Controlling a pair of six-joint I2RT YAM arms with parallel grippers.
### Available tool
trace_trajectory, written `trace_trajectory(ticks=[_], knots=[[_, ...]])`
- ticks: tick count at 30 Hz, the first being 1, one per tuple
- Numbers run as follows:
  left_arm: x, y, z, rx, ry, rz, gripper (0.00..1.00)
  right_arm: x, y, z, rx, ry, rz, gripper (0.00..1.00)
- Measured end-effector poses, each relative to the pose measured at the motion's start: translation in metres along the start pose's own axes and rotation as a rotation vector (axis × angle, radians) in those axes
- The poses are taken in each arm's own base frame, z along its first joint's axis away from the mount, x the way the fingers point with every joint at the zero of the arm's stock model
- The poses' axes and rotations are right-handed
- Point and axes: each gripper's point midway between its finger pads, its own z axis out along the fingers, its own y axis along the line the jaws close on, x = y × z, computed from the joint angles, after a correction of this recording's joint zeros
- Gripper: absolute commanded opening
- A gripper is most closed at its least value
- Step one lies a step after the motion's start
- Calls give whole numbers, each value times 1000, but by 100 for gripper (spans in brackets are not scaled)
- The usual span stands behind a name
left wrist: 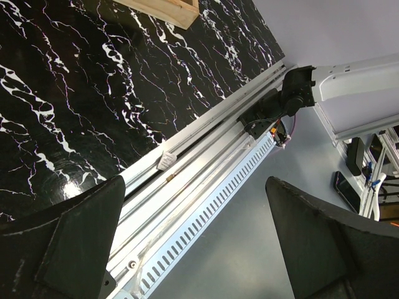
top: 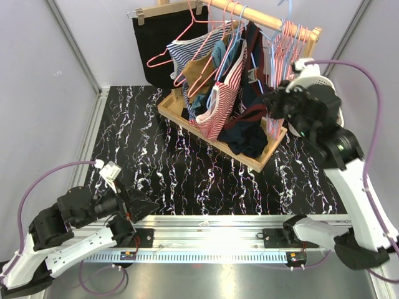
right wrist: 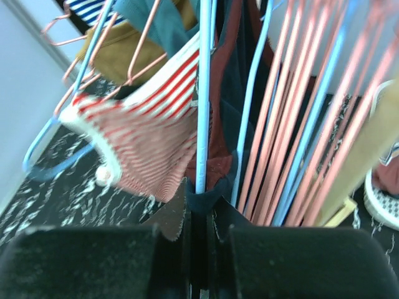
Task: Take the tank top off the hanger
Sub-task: Grab a hanger with a tank top on it with the right arm, then remove the tank top from the hanger
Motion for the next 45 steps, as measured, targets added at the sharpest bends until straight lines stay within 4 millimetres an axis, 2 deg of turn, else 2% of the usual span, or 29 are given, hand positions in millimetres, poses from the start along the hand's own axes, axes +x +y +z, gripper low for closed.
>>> trace_trajectory(ticks=[2, 7, 13, 16, 18, 21, 23, 25, 28, 31, 33, 37, 41, 43, 45], knots=[[0, 0, 0, 1, 0, 3, 99, -1, 1, -27, -24, -6, 32, 0], [0, 0, 5, -9, 15, 13, 99, 4, 5, -77, -85, -1, 78, 0], [-3, -2, 12, -17, 25, 20, 99, 33, 19, -125, -217, 83, 96, 0], [-7, -5, 11, -15, 23, 27, 99, 49, 33, -157, -334, 122, 96, 0], [-11, -9, 11, -5, 19, 31, 99, 53, 42, -186, -425, 118, 94, 0], [-17, -15, 13, 7, 13, 38, 99, 50, 60, -234, -591, 72, 81, 0], [-19, -17, 13, 9, 11, 43, 99, 43, 74, -272, -725, 41, 62, 0], [-22, -19, 13, 13, 10, 50, 99, 35, 87, -302, -844, 22, 39, 0], [-32, -27, 7, 34, -8, 64, 99, 35, 98, -327, -965, 24, 6, 0], [-43, -36, -2, 59, -43, 74, 99, 43, 104, -334, -1038, 83, -2, 0], [-51, -41, -10, 74, -67, 82, 99, 51, 107, -330, -1056, 145, 12, 0], [-65, -45, -27, 77, -122, 86, 99, 71, 108, -306, -1053, 276, 53, 0], [-65, -38, -37, 63, -153, 83, 99, 108, 108, -280, -1038, 499, 78, 0], [-61, -34, -36, 53, -147, 83, 99, 123, 112, -270, -1037, 608, 69, 0], [-54, -29, -27, 37, -124, 83, 99, 138, 120, -261, -1035, 722, 51, 0]])
